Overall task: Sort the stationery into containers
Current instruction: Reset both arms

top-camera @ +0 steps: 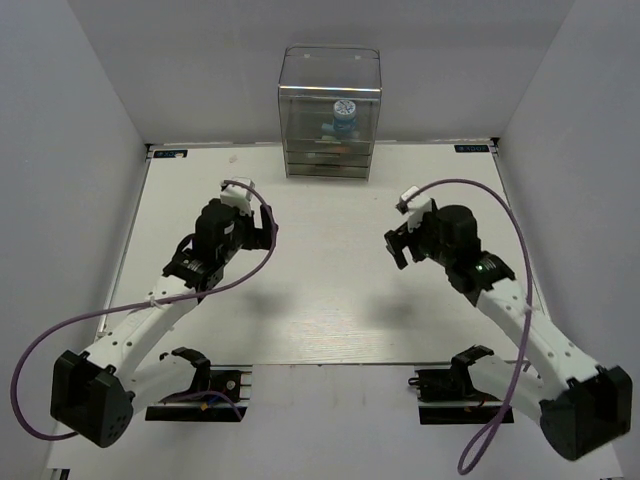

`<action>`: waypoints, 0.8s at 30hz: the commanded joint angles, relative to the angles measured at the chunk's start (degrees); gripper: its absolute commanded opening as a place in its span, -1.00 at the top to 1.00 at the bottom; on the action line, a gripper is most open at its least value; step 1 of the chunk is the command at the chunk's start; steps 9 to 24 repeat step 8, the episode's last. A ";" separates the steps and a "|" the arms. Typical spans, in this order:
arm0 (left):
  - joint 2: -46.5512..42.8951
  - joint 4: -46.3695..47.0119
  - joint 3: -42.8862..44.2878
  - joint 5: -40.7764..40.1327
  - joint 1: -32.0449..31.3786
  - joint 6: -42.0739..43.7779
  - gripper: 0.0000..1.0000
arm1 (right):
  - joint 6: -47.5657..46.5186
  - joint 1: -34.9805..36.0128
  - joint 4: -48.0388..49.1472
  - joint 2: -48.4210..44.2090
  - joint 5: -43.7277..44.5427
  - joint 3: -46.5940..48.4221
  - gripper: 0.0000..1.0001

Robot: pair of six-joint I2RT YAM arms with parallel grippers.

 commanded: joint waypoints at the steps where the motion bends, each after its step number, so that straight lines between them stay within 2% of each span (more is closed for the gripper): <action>1: -4.90 -0.69 -1.79 0.46 -0.28 1.40 -1.00 | 3.61 -0.63 5.93 -8.05 0.52 -5.19 -0.79; 8: -11.24 -1.22 -6.89 -0.41 -0.28 3.60 -1.00 | 3.52 -4.22 11.13 -15.03 0.61 -14.53 -0.79; 24: -11.24 -1.22 -6.89 -0.41 -0.28 3.60 -1.00 | 3.52 -4.22 11.13 -15.03 0.61 -14.53 -0.79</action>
